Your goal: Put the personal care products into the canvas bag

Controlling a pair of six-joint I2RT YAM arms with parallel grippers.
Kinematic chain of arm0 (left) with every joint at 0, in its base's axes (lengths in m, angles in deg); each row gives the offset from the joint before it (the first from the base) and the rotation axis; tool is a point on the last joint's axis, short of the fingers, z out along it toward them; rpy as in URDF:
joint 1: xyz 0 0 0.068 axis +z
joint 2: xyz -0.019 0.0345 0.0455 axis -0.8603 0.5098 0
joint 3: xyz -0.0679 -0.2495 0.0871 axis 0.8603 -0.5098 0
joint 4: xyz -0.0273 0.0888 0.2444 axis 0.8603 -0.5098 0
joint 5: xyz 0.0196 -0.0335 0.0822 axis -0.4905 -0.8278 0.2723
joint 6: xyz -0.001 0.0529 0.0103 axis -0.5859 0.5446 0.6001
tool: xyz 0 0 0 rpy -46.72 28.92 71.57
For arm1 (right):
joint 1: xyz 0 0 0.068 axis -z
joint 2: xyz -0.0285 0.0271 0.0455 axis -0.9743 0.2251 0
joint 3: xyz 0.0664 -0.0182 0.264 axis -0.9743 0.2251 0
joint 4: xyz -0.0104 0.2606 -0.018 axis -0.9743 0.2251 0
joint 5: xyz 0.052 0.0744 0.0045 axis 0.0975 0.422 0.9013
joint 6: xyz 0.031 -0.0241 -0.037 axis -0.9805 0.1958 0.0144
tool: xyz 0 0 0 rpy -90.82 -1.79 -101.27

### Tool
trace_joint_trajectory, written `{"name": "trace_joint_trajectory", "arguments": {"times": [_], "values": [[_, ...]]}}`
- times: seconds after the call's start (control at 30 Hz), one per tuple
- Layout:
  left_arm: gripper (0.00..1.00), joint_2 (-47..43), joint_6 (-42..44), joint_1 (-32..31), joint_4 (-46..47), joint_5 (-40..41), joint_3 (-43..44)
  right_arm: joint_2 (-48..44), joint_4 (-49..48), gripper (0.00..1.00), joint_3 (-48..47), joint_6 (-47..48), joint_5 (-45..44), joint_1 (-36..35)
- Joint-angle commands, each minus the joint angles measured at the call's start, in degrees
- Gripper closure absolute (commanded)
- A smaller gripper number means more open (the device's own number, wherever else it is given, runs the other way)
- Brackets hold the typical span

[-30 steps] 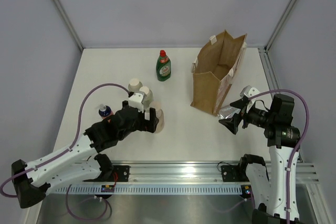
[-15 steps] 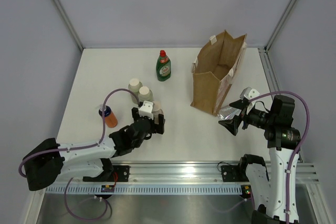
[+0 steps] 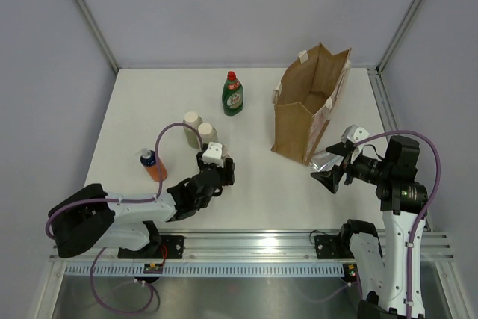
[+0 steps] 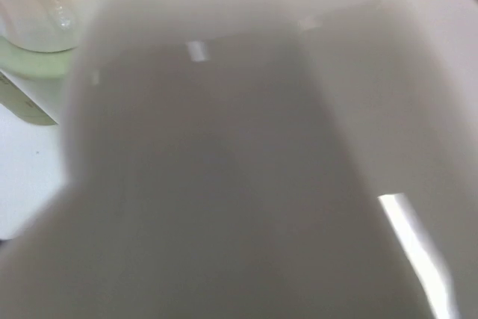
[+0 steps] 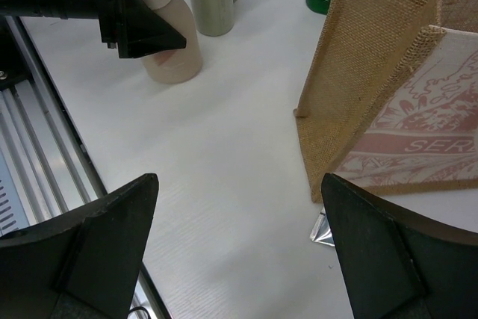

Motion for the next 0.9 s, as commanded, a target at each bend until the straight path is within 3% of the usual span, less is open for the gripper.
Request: {"name": "trace_joint_trajectory", "arguments": {"times": [0.0,0.03,0.17,0.37,0.6,0.7,0.83,0.87], "values": [[0.45,0.3,1.9,-0.2,9.4,3.4,0.6,-0.5,1.3,0.01,0.1,1.9,2.8,0.1],[0.56,0.1,2.9,-0.2,10.0,2.0,0.7,-0.5,2.0,0.01,0.1,2.3,3.3,0.1],[0.73,-2.0,4.1,-0.2,9.9,-3.6,1.2,-0.7,4.0,0.0,0.0,5.4,5.1,0.1],[0.85,-8.8,1.4,-0.1,4.1,-18.8,5.0,-1.3,8.4,0.0,0.0,11.2,9.7,0.0],[0.92,-12.1,-10.5,4.1,-1.7,-36.3,10.3,0.1,-4.4,0.02,-0.2,-4.0,5.3,-0.3],[0.94,-10.6,-15.7,5.4,-0.4,-42.6,12.8,2.2,-9.2,0.05,-1.0,-10.9,-1.8,-4.5],[0.96,-7.6,-21.3,6.1,3.0,-47.6,16.8,5.1,-16.5,0.08,-1.0,-20.6,-22.3,-20.2],[0.96,-6.9,-22.3,6.1,3.5,-48.2,17.6,5.8,-17.6,0.08,-0.8,-21.5,-23.6,-21.5]]}}
